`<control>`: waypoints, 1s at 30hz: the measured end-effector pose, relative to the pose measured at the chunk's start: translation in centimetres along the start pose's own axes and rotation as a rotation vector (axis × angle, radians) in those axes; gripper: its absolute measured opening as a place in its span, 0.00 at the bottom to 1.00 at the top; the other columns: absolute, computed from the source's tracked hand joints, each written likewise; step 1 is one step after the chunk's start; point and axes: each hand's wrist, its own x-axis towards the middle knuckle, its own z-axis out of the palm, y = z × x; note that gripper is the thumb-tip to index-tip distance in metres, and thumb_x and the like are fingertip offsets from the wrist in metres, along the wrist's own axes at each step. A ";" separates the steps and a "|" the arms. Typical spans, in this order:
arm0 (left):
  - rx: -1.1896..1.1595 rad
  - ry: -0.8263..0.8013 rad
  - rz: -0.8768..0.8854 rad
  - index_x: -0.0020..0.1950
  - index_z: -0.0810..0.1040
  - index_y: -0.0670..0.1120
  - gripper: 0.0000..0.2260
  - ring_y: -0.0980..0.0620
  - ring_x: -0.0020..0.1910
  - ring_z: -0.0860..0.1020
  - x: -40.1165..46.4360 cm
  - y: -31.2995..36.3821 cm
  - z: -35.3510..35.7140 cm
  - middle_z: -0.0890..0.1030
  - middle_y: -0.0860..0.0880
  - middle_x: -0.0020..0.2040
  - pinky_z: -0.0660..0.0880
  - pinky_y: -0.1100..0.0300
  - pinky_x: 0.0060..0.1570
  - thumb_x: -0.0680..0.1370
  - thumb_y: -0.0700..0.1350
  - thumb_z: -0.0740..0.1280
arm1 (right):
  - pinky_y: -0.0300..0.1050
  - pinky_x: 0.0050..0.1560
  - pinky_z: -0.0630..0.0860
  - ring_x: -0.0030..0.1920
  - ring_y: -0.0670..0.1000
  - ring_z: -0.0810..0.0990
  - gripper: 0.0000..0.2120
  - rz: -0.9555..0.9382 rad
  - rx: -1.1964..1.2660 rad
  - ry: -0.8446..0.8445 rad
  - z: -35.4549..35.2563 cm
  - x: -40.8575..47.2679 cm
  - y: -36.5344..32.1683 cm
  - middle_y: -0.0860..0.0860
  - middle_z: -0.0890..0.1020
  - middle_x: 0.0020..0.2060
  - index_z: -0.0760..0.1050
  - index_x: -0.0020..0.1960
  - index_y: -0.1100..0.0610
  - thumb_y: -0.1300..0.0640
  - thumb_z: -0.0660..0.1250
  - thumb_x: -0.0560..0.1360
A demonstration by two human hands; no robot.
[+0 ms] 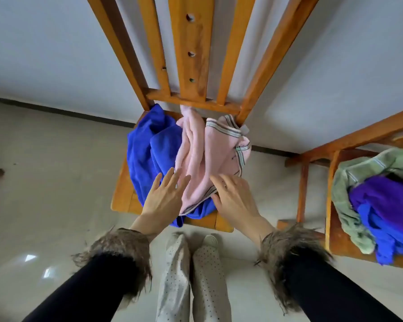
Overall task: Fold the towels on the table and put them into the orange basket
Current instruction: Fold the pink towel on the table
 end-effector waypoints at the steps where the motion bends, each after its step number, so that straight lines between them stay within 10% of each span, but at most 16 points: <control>1: -0.014 -0.003 -0.007 0.63 0.68 0.44 0.35 0.40 0.60 0.76 0.3 -0.2 1.5 0.77 0.40 0.61 0.75 0.44 0.55 0.59 0.34 0.76 | 0.49 0.42 0.77 0.43 0.55 0.79 0.14 -0.015 0.017 0.000 1.6 0.3 0.0 0.52 0.80 0.43 0.76 0.54 0.57 0.56 0.63 0.69; 5: -0.049 0.036 0.006 0.64 0.69 0.42 0.33 0.43 0.67 0.68 -0.8 -1.1 6.3 0.72 0.42 0.67 0.71 0.44 0.61 0.60 0.29 0.71 | 0.49 0.37 0.75 0.40 0.55 0.77 0.06 0.002 0.040 -0.077 7.1 -0.5 -0.9 0.50 0.77 0.39 0.74 0.44 0.55 0.58 0.67 0.67; 10: 0.072 -0.014 0.097 0.57 0.74 0.40 0.20 0.39 0.70 0.65 -1.8 -2.6 9.7 0.70 0.40 0.68 0.61 0.42 0.68 0.65 0.32 0.61 | 0.54 0.52 0.75 0.51 0.53 0.78 0.20 -0.005 0.030 -0.196 11.3 -1.1 -1.5 0.49 0.79 0.48 0.74 0.52 0.53 0.43 0.71 0.66; 15: 0.139 0.053 0.127 0.51 0.77 0.45 0.12 0.39 0.64 0.71 -0.8 -3.5 10.5 0.76 0.43 0.61 0.58 0.40 0.69 0.69 0.40 0.70 | 0.60 0.63 0.68 0.52 0.53 0.78 0.23 0.003 -0.038 -0.178 12.6 -0.8 -1.7 0.49 0.80 0.47 0.73 0.52 0.55 0.40 0.71 0.66; 30: -0.332 0.130 -0.145 0.46 0.78 0.42 0.13 0.46 0.46 0.77 1.3 -1.1 1.4 0.79 0.49 0.38 0.61 0.46 0.61 0.77 0.49 0.58 | 0.44 0.39 0.70 0.38 0.56 0.76 0.02 0.200 0.332 -0.009 2.5 -0.1 0.3 0.55 0.79 0.37 0.77 0.42 0.62 0.65 0.65 0.72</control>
